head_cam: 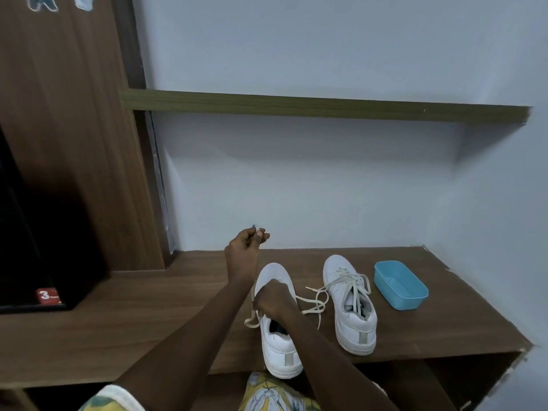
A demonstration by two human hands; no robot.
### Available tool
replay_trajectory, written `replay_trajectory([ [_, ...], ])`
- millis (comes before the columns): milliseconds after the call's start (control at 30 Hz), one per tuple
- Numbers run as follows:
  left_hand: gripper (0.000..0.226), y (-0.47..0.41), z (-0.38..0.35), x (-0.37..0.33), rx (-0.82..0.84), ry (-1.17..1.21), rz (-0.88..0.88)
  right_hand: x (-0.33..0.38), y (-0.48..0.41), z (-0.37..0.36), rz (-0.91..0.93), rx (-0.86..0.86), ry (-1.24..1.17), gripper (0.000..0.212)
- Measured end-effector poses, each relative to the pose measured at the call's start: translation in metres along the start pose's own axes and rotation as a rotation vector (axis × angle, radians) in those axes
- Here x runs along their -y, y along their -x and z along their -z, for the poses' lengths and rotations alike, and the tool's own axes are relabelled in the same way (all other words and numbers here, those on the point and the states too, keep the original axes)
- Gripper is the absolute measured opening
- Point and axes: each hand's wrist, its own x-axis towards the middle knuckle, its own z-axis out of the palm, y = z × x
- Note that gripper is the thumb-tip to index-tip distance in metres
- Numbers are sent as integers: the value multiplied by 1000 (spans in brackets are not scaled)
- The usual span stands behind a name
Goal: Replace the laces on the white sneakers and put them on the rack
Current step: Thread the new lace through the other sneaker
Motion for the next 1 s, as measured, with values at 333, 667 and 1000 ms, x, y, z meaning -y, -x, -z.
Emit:
replay_trajectory([
  [333, 10, 5, 7, 13, 50, -25, 104, 18, -1, 6, -17, -375, -558, 22],
  [667, 14, 5, 11, 17, -15, -39, 131, 10, 5, -6, 0, -272, -413, 23],
  [1000, 24, 14, 20, 32, -7, -323, 173, -33, 24, -21, -189, -453, 47, 23],
])
